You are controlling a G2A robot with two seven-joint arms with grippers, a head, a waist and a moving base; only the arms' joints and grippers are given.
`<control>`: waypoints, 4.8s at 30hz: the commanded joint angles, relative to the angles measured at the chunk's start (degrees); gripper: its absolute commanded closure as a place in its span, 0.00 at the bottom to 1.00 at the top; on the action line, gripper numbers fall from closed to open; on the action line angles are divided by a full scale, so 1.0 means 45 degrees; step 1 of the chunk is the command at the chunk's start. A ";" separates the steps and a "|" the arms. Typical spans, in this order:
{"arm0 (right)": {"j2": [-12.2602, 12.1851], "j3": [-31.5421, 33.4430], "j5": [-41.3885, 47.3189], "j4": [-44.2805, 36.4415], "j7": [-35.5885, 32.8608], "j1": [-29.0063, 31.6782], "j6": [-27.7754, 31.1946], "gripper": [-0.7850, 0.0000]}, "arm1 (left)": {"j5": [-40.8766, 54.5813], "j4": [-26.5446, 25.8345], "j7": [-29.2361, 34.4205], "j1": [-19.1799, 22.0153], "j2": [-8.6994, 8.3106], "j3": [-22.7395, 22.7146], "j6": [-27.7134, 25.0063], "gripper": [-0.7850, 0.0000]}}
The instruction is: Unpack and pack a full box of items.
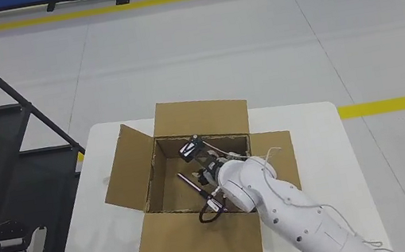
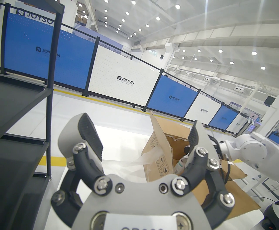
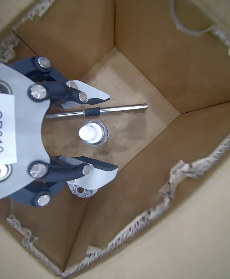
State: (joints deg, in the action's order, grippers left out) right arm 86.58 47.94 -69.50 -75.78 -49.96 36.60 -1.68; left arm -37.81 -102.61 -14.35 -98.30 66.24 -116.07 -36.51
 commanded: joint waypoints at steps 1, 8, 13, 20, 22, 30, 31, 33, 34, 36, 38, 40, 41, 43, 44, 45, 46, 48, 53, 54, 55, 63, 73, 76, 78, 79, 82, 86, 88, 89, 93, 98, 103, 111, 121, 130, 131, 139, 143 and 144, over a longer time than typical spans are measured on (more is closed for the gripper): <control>-0.0183 0.0591 -0.0143 -0.1164 -0.0095 0.0555 0.0032 0.21 | -0.0130 0.0049 0.0485 0.0229 -0.0006 0.0112 0.0625 0.00; -0.0869 0.3355 0.0264 -0.5841 -0.0575 0.3319 0.0705 0.00 | -0.0566 0.0590 0.2705 0.1955 -0.0112 0.0885 0.2324 0.00; -0.1202 0.5649 0.2069 -0.8123 -0.0460 0.5244 0.1413 0.00 | -0.1885 0.1209 0.3696 0.3160 -0.0186 0.1870 0.2516 0.00; -0.1500 0.8321 0.4519 -0.9061 -0.0389 0.6784 0.1914 0.00 | -0.3253 0.1616 0.4338 0.4109 -0.0230 0.3068 0.2244 0.00; -0.1576 0.8991 0.5125 -0.8978 -0.0501 0.6985 0.1974 0.00 | -0.3439 0.1581 0.4293 0.4202 -0.0239 0.3243 0.2084 0.00; -0.2007 1.1599 0.8596 -0.6824 -0.2728 0.6838 0.2936 0.00 | -0.3729 0.0863 0.4182 0.4191 -0.0259 0.3605 0.1878 0.00; -0.2066 1.1765 0.8844 -0.6389 -0.3020 0.6679 0.3010 0.00 | -0.3823 0.0739 0.4232 0.4179 -0.0264 0.3665 0.1847 0.00; -0.2174 1.2018 0.9262 -0.5387 -0.3405 0.6287 0.3041 0.00 | -0.4035 0.0521 0.4320 0.4166 -0.0275 0.3816 0.1747 0.00; -0.2222 1.2055 0.9312 -0.4904 -0.3509 0.6060 0.3006 0.00 | -0.4175 0.0447 0.4394 0.4178 -0.0283 0.3901 0.1700 0.00; -0.2306 1.2042 0.9751 -0.3904 -0.3781 0.5632 0.3263 0.00 | -0.4499 0.0406 0.4524 0.4263 -0.0290 0.4103 0.1732 0.00; -0.2380 1.1908 1.0247 -0.2916 -0.4109 0.5198 0.3688 0.00 | -0.4899 0.0486 0.4647 0.4420 -0.0291 0.4366 0.1861 0.00; -0.2457 1.1746 1.0873 -0.1899 -0.4581 0.4707 0.4275 0.00 | -0.5187 0.0664 0.4750 0.4593 -0.0281 0.4693 0.1948 0.00; -0.2493 1.1662 1.1260 -0.1378 -0.4850 0.4427 0.4581 0.00 | -0.5312 0.0758 0.4807 0.4688 -0.0278 0.4839 0.1987 0.00; -0.2575 1.1438 1.1375 -0.0477 -0.5185 0.3824 0.4867 0.00 | -0.5550 0.0894 0.4885 0.4838 -0.0274 0.5101 0.1986 0.00; -0.2596 1.1260 1.1554 -0.0116 -0.5332 0.3545 0.5044 0.00 | -0.5674 0.0961 0.4910 0.4905 -0.0272 0.5206 0.2024 0.00; -0.2622 1.1105 1.1673 0.0189 -0.5482 0.3296 0.5218 0.00 | -0.5791 0.1018 0.4912 0.4962 -0.0269 0.5319 0.2054 0.00; -0.2647 1.0977 1.1760 0.0442 -0.5549 0.3074 0.5342 0.00 | -0.5928 0.1067 0.4920 0.5006 -0.0267 0.5428 0.2074 0.00; -0.2689 1.0726 1.2095 0.0801 -0.5731 0.2725 0.5644 0.00 | -0.6142 0.1138 0.4875 0.5070 -0.0262 0.5611 0.2139 0.00; -0.2820 1.0400 1.3178 0.1155 -0.6208 0.2251 0.6165 0.00 | -0.6537 0.1274 0.4689 0.5139 -0.0243 0.5973 0.2370 0.00; -0.2846 1.0335 1.3407 0.1140 -0.6250 0.2219 0.6194 0.00 | -0.6572 0.1305 0.4650 0.5142 -0.0240 0.6026 0.2409 0.00; -0.2876 1.0246 1.3630 0.1084 -0.6262 0.2196 0.6182 0.00 | -0.6600 0.1338 0.4631 0.5148 -0.0237 0.6073 0.2450 0.00; -0.3186 0.8949 1.5910 0.0090 -0.6309 0.2246 0.6136 0.00 | -0.6843 0.1652 0.4870 0.5271 -0.0205 0.6465 0.2963 0.00; -0.3113 0.6143 1.6048 -0.0250 -0.4845 0.1772 0.7329 0.00 | -0.7236 0.1748 0.5206 0.5451 -0.0168 0.6965 0.3415 0.00; -0.3007 0.5326 1.5047 -0.0298 -0.3899 0.1600 0.7274 0.00 | -0.7349 0.1730 0.5225 0.5439 -0.0166 0.7045 0.3474 0.00; -0.2930 0.4788 1.4465 -0.0294 -0.3329 0.1503 0.7190 0.00 | -0.7403 0.1716 0.5270 0.5431 -0.0167 0.7079 0.3510 0.00; -0.2895 0.4527 1.4114 -0.0243 -0.3083 0.1439 0.7092 0.00 | -0.7422 0.1719 0.5291 0.5425 -0.0167 0.7100 0.3525 0.00; -0.2793 0.3883 1.3560 -0.0027 -0.2445 0.1263 0.6996 0.00 | -0.7473 0.1733 0.5266 0.5415 -0.0164 0.7159 0.3556 0.00; -0.2712 0.3252 1.3014 0.0262 -0.2065 0.1046 0.6979 0.00 | -0.7469 0.1771 0.5238 0.5390 -0.0163 0.7210 0.3562 0.00; -0.2687 0.3031 1.2694 0.0341 -0.1815 0.0985 0.6891 0.00 | -0.7450 0.1784 0.5217 0.5384 -0.0160 0.7239 0.3569 0.00; -0.2674 0.2931 1.2560 0.0353 -0.1672 0.0972 0.6830 0.00 | -0.7454 0.1797 0.5201 0.5380 -0.0159 0.7254 0.3576 0.00; -0.2630 0.2588 1.2307 0.0523 -0.1376 0.0875 0.6610 0.00 | -0.7493 0.1882 0.5125 0.5396 -0.0149 0.7347 0.3634 0.00; -0.2597 0.2313 1.2356 0.0873 -0.1342 0.0688 0.6496 0.00 | -0.7270 0.1755 0.4924 0.5351 -0.0152 0.7255 0.3607 0.00; -0.2618 0.2322 1.2622 0.1002 -0.1305 0.0535 0.6655 0.00 | -0.7014 0.1005 0.4343 0.4871 -0.0266 0.6447 0.3078 0.00; -0.2873 0.2953 1.2825 -0.0069 -0.1292 0.0858 0.7150 0.00 | -0.6180 0.0001 0.3181 0.3044 -0.0652 0.3440 0.0395 0.00; -0.2989 0.3196 1.2639 -0.0515 -0.1458 0.0989 0.7036 0.00 | -0.7892 0.0863 0.2475 0.1075 -0.1177 0.0682 -0.4347 0.00; -0.3077 0.3926 1.2678 -0.0231 0.0805 0.1539 0.6603 0.00 | -1.0062 0.0981 0.1543 0.0973 -0.1576 0.1997 -0.4776 0.00; -0.3114 0.4200 1.2702 -0.0129 0.1253 0.1617 0.6618 0.00 | -1.0229 0.1045 0.1498 0.1093 -0.1616 0.2146 -0.4776 0.00; -0.3175 0.5097 1.2202 0.0924 0.4332 0.1853 0.5814 0.00 | -0.9963 0.1344 0.0744 0.1684 -0.1747 0.2785 -0.4776 0.00; -0.2996 0.4820 1.2295 0.1946 0.5517 0.1304 0.5006 0.00 | -0.9415 0.1150 0.0680 0.1847 -0.1754 0.2908 -0.4545 0.00; -0.2959 0.4791 1.2317 0.2336 0.5743 0.1073 0.4875 0.00 | -0.9238 0.1110 0.0705 0.1882 -0.1748 0.2964 -0.4441 0.00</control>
State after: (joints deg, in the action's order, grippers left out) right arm 73.14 69.65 -14.70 -66.77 -24.78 42.28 20.54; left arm -80.08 -97.46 -11.29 -89.96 58.34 -102.93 -56.98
